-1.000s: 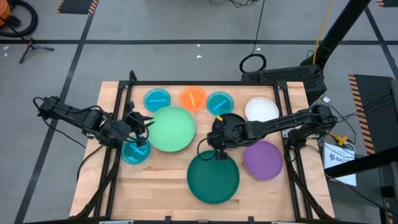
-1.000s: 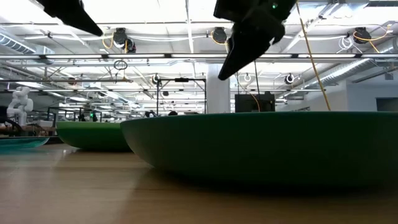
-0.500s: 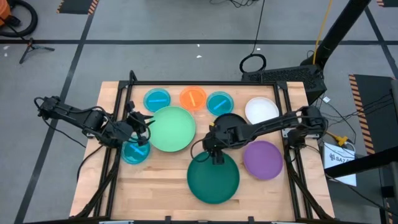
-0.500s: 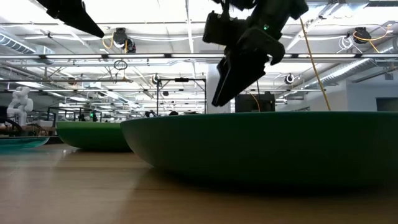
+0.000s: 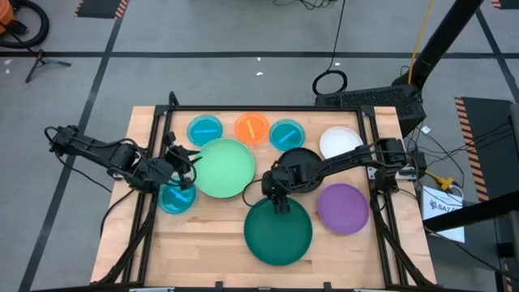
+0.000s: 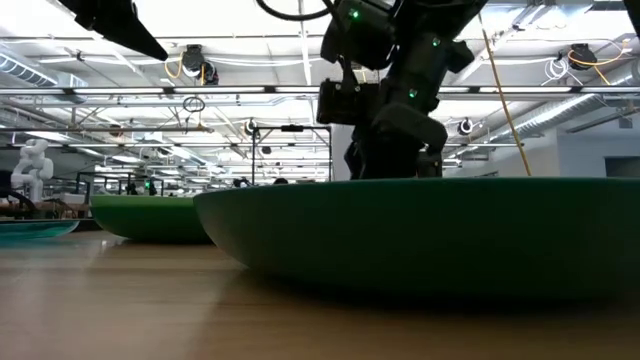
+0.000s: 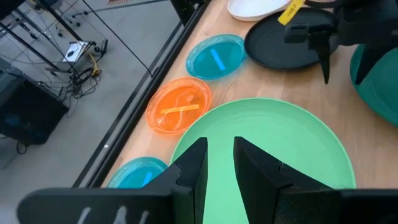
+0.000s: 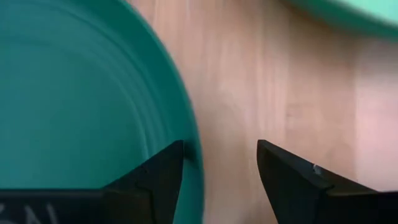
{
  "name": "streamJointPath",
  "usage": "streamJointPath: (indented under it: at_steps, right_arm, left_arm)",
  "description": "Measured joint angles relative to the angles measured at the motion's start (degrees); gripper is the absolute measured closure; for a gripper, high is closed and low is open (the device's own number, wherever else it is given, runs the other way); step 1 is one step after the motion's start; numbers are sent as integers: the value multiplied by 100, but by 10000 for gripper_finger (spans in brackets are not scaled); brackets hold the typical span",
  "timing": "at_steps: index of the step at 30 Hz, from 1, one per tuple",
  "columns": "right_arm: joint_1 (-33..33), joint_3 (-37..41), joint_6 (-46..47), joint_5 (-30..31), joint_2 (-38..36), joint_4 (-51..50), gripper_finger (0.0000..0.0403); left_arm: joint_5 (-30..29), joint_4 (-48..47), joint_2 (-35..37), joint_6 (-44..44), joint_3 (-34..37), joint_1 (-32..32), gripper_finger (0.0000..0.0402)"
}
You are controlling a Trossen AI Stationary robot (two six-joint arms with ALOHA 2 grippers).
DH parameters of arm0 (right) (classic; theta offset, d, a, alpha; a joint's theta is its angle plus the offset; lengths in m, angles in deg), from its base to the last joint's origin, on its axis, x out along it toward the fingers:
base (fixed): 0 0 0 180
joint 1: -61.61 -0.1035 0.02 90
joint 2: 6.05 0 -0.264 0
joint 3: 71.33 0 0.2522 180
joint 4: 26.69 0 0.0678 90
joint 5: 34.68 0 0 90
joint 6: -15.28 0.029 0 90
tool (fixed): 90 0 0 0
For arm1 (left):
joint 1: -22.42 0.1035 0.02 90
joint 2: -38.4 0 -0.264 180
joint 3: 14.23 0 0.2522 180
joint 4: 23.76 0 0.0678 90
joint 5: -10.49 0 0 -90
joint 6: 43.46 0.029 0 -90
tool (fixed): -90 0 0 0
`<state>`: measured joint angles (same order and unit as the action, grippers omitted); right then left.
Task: Stack plastic plates
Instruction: Stack the dark green plate on top of the light green plate
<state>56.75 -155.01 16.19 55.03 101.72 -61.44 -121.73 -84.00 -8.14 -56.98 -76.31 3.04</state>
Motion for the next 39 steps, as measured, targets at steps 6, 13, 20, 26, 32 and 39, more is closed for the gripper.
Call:
streamJointPath:
  at_steps: [6,13,20,26,32,39]
  right_arm:
    - [-3,-2,2,-10,137,51,214]
    - [-3,-3,1,-9,152,187,285]
    - [-3,-3,19,-114,146,297,384]
    - [-3,-8,113,-70,147,408,384]
    - [-3,3,149,-48,68,468,392]
    - [185,3,329,-230,-567,452,397]
  left_arm:
    - [0,0,0,31,0,0,316]
    - [0,-2,0,30,0,0,316]
    - [0,-2,0,29,0,0,316]
    - [0,-2,0,27,0,0,316]
    - [0,-2,0,13,0,0,316]
    - [0,-2,0,-19,0,0,316]
